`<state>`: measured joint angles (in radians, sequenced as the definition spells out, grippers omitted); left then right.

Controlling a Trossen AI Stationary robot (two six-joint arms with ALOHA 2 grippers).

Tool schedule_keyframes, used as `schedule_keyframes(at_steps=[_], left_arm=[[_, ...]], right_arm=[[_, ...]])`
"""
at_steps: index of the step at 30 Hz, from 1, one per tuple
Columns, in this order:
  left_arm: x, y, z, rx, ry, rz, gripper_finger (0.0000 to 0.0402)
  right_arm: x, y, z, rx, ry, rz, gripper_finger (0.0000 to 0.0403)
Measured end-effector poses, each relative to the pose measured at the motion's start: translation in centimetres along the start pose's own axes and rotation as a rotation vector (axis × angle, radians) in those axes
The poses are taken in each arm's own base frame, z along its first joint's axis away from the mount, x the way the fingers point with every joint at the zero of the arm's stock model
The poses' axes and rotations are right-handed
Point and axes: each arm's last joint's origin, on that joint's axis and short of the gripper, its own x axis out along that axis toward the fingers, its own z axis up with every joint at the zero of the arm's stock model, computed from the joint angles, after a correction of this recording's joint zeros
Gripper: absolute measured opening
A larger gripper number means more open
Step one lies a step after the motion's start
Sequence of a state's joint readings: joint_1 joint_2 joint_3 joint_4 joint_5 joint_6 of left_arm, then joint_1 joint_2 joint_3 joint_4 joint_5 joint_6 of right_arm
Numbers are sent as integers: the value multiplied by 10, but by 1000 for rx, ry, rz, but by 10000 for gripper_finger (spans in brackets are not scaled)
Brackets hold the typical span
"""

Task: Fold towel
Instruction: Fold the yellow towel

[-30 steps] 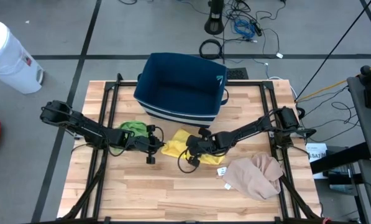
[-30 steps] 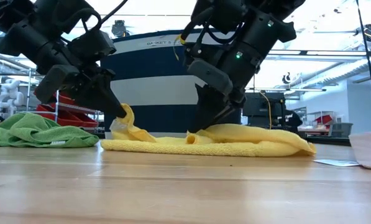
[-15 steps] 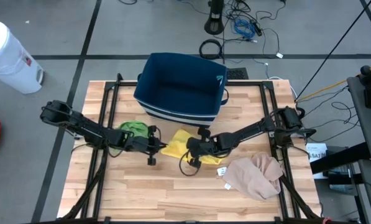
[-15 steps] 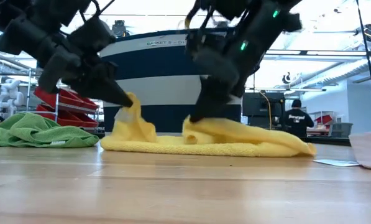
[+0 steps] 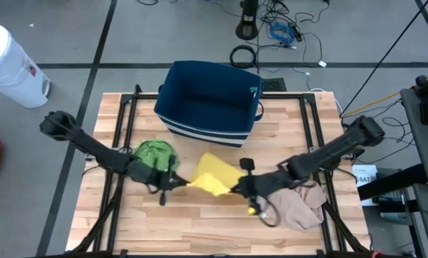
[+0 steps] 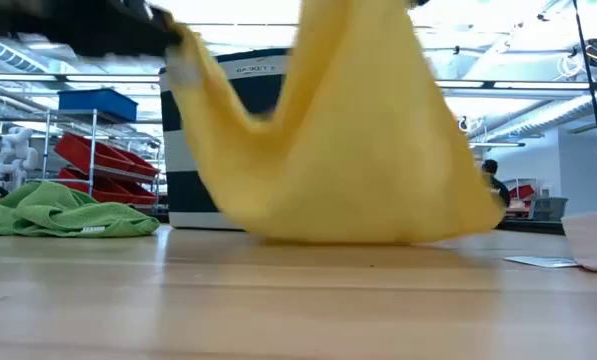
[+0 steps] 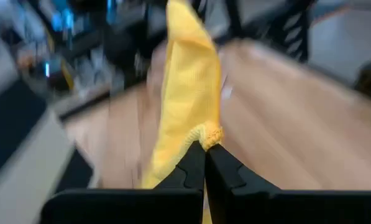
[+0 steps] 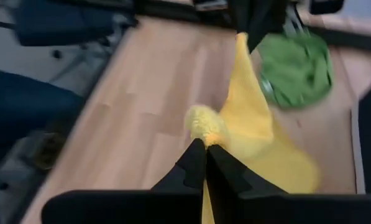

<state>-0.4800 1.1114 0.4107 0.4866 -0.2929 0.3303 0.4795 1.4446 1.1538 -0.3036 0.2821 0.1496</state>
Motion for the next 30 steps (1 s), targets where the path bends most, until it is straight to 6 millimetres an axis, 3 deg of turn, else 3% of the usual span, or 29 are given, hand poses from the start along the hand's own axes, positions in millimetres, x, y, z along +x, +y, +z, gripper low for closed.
schedule_keyframes(at_steps=[4, 8, 10, 13, 17, 22, 26, 30], left_arm=[[-28, -5, 29, 47, -191, -38, 0], [-54, -7, 47, 75, -334, -64, 0], [-60, -7, 50, 74, -340, -32, 0], [-57, -5, 43, 84, -213, 93, 0], [-41, -3, 23, 39, -27, 157, 0], [-14, -1, -6, 3, 170, 179, 0], [3, -1, -24, -5, 260, 173, 0], [13, 1, -37, -12, 321, 198, 0]], right_arm=[[-32, 18, 7, -92, -92, 79, 0], [-52, 26, 11, -137, -162, 102, 0], [-54, 27, 10, -148, -168, 61, 0], [-52, 22, 6, -128, -121, -34, 0], [-33, 9, -6, -50, 4, -198, 0], [8, -2, -23, 16, 169, -258, 0], [42, -4, -41, -1, 288, -283, 0], [60, -9, -58, 2, 404, -341, 0]])
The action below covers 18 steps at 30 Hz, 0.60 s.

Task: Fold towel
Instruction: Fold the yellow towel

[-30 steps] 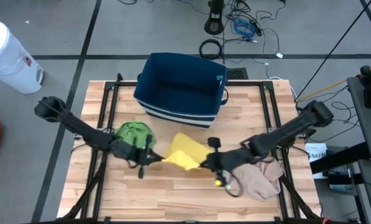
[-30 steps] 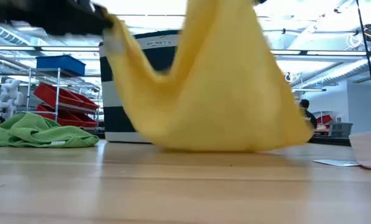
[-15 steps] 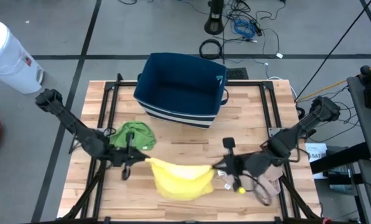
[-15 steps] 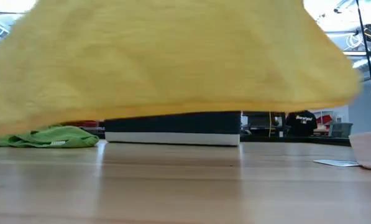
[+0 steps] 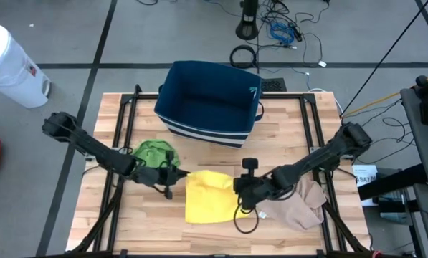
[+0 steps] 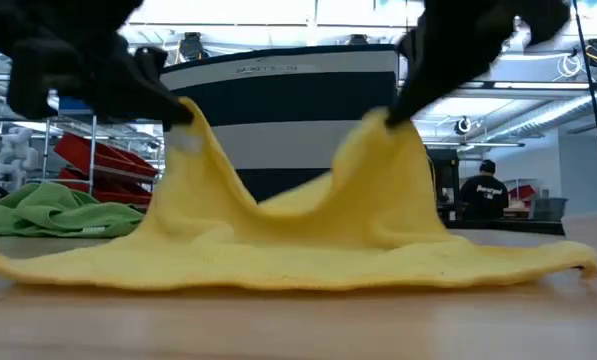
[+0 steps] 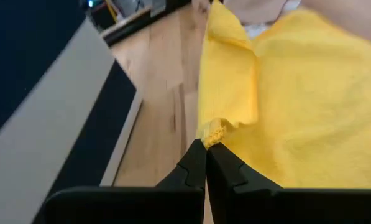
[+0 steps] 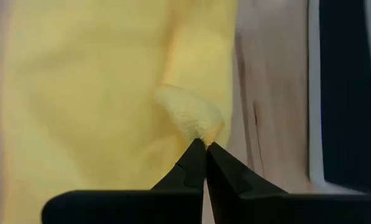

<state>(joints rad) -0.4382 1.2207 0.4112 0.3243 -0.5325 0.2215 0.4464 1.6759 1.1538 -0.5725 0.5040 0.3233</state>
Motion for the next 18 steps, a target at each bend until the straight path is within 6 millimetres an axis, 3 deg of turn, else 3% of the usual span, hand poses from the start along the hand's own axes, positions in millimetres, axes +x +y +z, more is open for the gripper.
schedule_keyframes(at_steps=[6, 12, 18], left_arm=[[4, 2, -3, -27, 20, 14, 0], [4, -3, -1, -18, -30, -176, 0], [0, -11, 1, 18, -52, -239, 0]], right_arm=[[8, 1, -13, -29, 94, -111, 0], [5, 5, -15, -81, 98, -104, 0], [-2, 17, -19, -174, 85, -80, 0]])
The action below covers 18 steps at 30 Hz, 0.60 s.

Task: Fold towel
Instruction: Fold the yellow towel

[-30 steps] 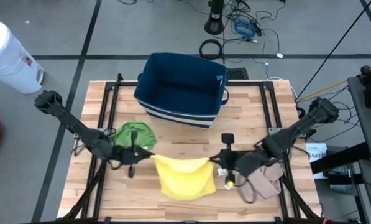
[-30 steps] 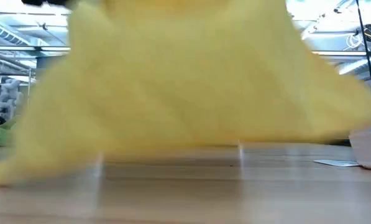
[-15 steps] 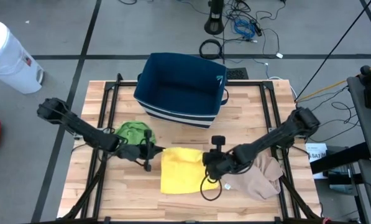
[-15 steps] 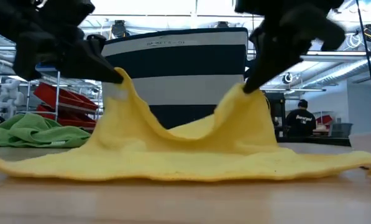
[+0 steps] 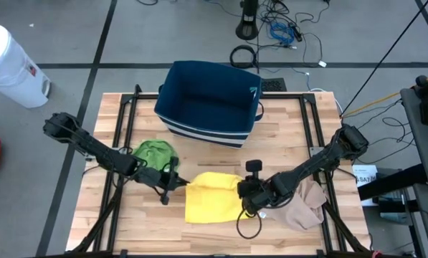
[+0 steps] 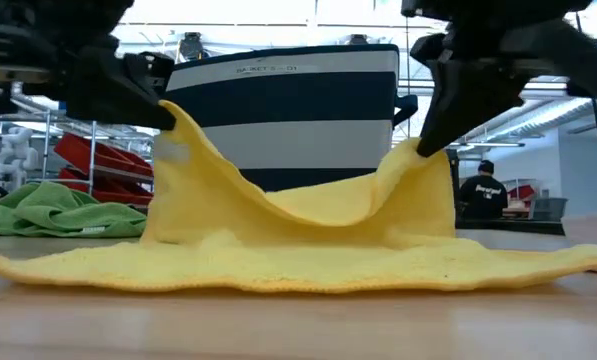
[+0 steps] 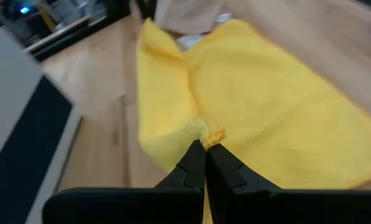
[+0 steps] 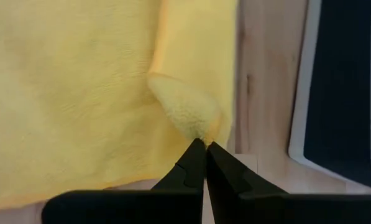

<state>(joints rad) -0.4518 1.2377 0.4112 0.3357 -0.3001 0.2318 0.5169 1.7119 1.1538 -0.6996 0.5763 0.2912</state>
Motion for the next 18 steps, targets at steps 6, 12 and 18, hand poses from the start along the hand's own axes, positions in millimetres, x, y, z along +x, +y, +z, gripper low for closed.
schedule_keyframes(at_steps=[6, 12, 18], left_arm=[[-4, -14, 5, 68, -57, -126, 0], [-7, -23, 7, 59, -80, -222, 0], [-5, -29, 4, 39, -55, -249, 0]], right_arm=[[-12, 19, -5, -106, -34, 28, 0], [-26, 38, -11, -148, -77, 62, 0], [-33, 48, -15, -148, -82, 114, 0]])
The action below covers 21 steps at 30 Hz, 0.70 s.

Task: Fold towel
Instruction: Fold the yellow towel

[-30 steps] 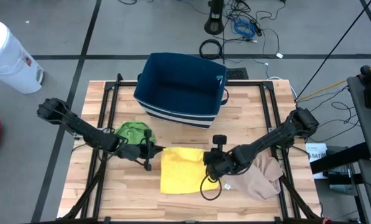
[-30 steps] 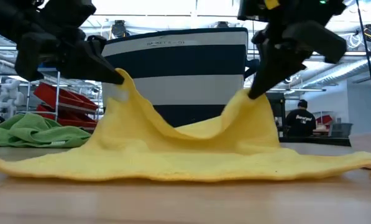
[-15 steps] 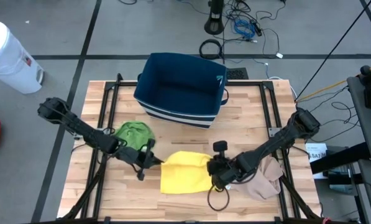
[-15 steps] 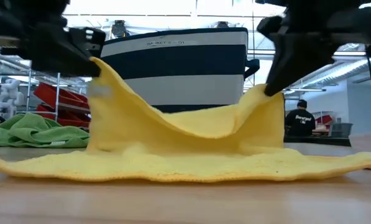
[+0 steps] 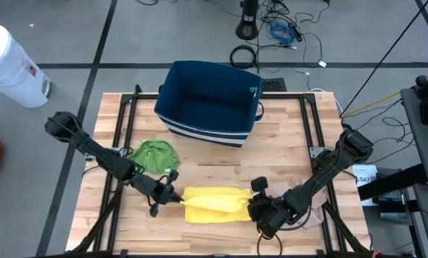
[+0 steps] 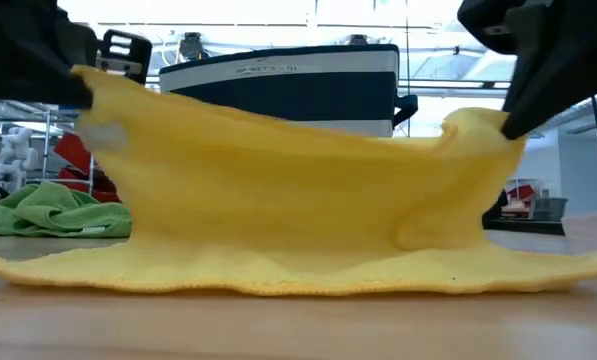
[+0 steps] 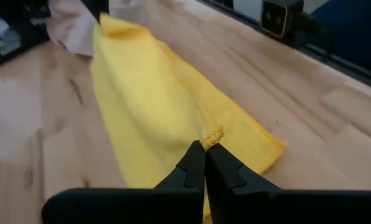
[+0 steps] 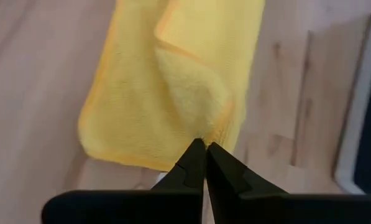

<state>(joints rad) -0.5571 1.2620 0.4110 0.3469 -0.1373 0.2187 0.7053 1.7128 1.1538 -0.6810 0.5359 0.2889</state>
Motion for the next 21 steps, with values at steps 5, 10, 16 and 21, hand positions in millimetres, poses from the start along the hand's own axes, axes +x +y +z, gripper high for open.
schedule_keyframes(at_steps=[5, 10, 16, 21], left_arm=[[15, -5, -10, -6, 35, -39, 0], [33, -9, -20, -6, 37, -42, 0], [44, -13, -28, -6, 38, -52, 0], [45, -13, -26, -11, 6, -53, 0]], right_arm=[[3, 6, 0, -1, 16, 75, 20], [14, 15, -2, -20, 73, 151, 60], [20, 18, -6, -3, 121, 174, 104], [19, 17, 1, 23, 52, 157, 119]])
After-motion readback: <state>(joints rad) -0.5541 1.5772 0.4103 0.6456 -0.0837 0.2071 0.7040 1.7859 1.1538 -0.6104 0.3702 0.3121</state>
